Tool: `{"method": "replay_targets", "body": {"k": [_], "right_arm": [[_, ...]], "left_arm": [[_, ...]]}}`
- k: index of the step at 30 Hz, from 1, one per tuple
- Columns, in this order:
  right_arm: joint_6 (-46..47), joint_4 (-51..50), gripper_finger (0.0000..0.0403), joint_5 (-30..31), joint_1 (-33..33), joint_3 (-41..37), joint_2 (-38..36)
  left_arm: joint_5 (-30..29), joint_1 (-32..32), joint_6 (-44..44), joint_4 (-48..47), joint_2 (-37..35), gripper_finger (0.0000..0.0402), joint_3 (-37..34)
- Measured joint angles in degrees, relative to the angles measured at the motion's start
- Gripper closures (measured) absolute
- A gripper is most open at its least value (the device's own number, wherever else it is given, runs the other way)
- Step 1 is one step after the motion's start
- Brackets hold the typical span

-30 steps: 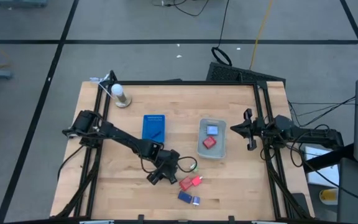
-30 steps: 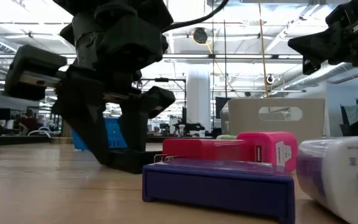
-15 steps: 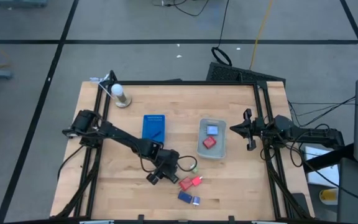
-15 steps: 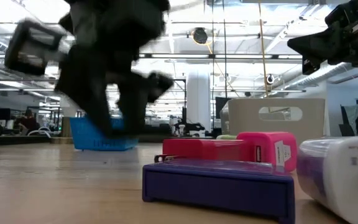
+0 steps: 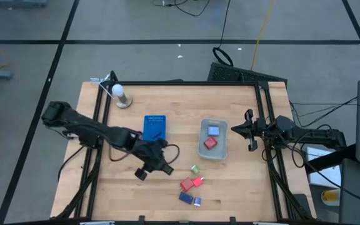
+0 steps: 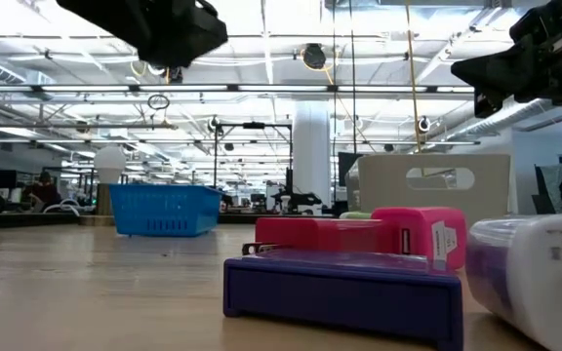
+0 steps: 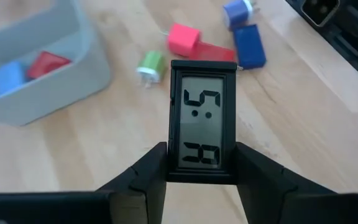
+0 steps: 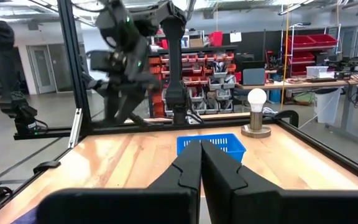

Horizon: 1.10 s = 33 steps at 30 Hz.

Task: Pick & Place Office items
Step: Put the black digital clock into the blue bin

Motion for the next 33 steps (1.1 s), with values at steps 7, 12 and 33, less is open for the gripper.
{"method": "replay_targets", "body": {"k": [7, 12, 33], "right_arm": [[-0.13, -0.95, 0.0399, 0.0, -0.01, 0.0, 0.06], [-0.17, -1.06, 0.0399, 0.0, -0.01, 0.0, 0.07], [0.3, -1.13, 0.0399, 0.19, 0.0, 0.0, 0.09]], "left_arm": [[-5.75, -0.37, -1.08, 0.74, -10.14, 0.0246, -6.0], [-10.97, -0.24, -3.71, 3.04, -18.26, 0.0245, -14.45], [-33.67, -0.23, -10.26, 32.81, -53.72, 0.0244, -47.94]]}}
